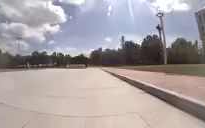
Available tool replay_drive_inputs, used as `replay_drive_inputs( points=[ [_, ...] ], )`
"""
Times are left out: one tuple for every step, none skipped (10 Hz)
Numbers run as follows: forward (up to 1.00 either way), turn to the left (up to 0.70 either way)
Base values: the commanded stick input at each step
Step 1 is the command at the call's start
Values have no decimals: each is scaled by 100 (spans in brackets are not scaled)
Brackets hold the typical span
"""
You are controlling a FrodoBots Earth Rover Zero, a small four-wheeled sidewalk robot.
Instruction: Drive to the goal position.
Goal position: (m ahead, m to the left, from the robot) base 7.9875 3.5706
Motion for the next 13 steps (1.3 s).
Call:
replay_drive_inputs(
  points=[
    [70,0],
    [70,29],
    [70,17],
    [70,0],
    [70,0],
    [70,0],
    [70,0],
    [70,0],
    [70,0],
    [70,0],
    [70,0],
    [70,0],
    [70,0]
  ],
)
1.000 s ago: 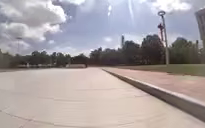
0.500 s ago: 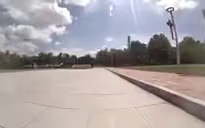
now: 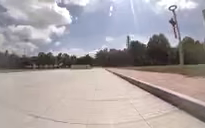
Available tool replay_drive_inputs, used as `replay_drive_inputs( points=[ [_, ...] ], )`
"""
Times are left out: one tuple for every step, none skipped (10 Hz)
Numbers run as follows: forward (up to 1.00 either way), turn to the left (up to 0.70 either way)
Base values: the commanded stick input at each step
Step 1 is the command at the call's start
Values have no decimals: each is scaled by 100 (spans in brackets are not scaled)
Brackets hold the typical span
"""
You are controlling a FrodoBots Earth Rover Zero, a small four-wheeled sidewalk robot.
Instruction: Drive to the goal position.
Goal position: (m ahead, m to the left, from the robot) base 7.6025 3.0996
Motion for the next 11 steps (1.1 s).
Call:
replay_drive_inputs(
  points=[
    [70,0],
    [70,0],
    [70,0],
    [70,0],
    [70,0],
    [70,0],
    [70,0],
    [70,0],
    [70,0],
    [70,0],
    [70,0]
  ],
)
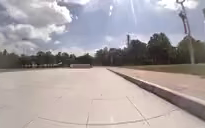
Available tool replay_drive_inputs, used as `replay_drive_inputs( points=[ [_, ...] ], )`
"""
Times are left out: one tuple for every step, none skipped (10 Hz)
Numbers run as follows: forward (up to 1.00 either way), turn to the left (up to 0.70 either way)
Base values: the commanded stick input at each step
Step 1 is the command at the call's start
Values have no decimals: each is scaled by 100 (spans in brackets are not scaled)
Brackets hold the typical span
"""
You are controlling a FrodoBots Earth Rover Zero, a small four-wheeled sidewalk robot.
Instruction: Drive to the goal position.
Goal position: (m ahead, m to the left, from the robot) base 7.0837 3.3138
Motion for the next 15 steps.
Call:
replay_drive_inputs(
  points=[
    [70,0],
    [70,0],
    [70,0],
    [70,0],
    [70,0],
    [70,0],
    [70,0],
    [70,0],
    [70,0],
    [70,0],
    [70,0],
    [70,0],
    [70,0],
    [70,0],
    [70,0]
  ],
)
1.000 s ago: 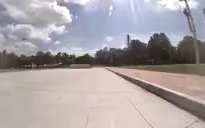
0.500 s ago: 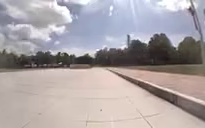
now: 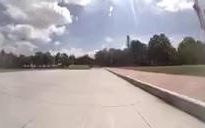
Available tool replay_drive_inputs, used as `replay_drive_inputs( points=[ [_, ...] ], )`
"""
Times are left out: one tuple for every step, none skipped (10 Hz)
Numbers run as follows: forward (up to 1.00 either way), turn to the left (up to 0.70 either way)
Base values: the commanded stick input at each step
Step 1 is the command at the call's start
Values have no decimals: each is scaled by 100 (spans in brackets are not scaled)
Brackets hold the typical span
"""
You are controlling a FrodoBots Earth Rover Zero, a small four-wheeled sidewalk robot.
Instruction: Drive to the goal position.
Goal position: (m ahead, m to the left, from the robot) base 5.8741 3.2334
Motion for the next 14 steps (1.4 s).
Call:
replay_drive_inputs(
  points=[
    [70,0],
    [70,0],
    [70,0],
    [70,0],
    [70,0],
    [70,0],
    [70,0],
    [70,0],
    [70,0],
    [70,0],
    [70,1],
    [70,2],
    [70,1],
    [70,3]
  ],
)
